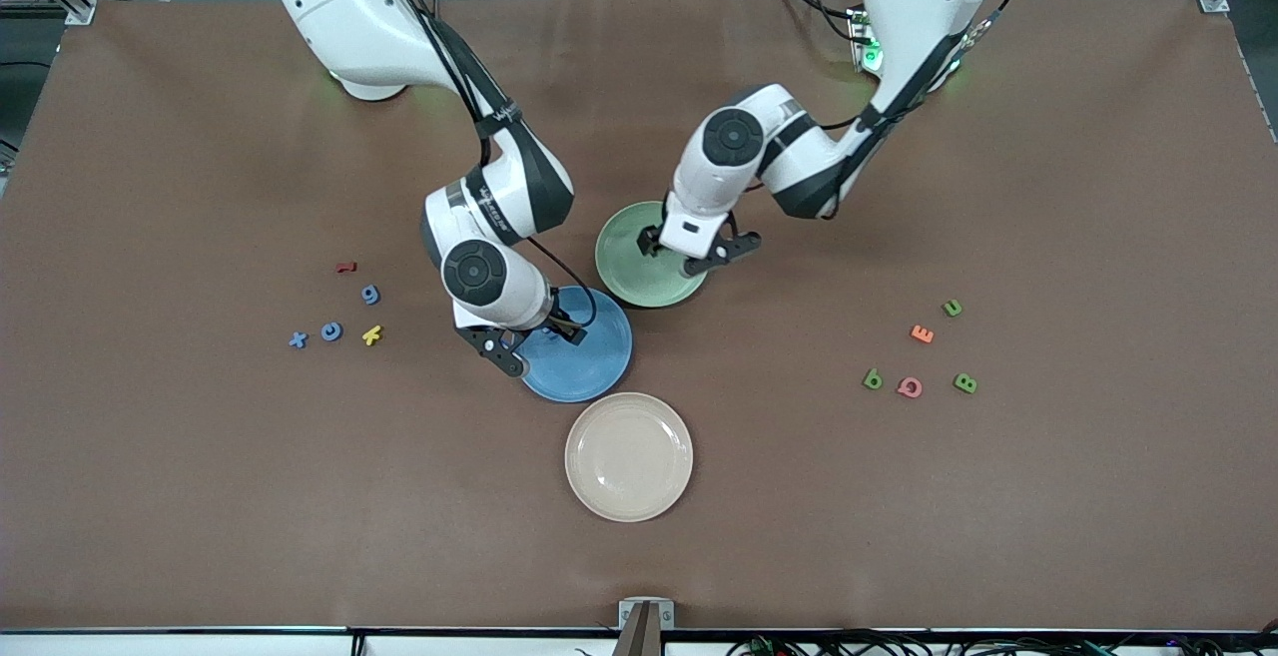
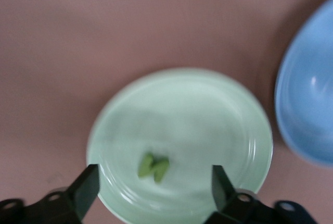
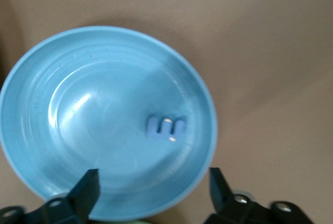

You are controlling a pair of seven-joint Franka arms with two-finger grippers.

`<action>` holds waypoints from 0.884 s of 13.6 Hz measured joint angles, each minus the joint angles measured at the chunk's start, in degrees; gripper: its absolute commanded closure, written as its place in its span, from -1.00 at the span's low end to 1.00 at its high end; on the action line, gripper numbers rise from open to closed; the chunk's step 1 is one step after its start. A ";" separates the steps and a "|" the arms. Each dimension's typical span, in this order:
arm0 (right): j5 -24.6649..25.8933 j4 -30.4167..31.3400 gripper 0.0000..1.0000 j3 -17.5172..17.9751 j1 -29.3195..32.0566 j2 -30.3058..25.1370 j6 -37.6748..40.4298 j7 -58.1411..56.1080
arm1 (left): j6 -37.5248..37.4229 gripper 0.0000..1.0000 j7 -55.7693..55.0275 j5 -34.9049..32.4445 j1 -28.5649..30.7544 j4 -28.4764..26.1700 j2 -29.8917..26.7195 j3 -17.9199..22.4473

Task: Sort letters by color into matching plates
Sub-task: 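Open the left gripper over the green plate while the right gripper releases, then move the left gripper to the green q while the right gripper reaches the x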

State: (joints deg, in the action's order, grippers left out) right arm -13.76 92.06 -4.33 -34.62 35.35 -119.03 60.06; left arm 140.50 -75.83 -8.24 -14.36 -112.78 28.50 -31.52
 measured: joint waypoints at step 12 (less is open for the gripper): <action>10.15 2.97 -1.00 -1.30 20.79 -9.50 14.64 -47.78 | -13.38 -1.00 21.65 -6.95 22.49 -0.39 -9.27 0.26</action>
State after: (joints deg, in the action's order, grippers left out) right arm -3.61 95.03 -5.63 -13.84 25.85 -104.39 12.28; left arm 127.12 -54.18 -15.19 8.13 -113.17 19.22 -31.26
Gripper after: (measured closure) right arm 0.000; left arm 0.000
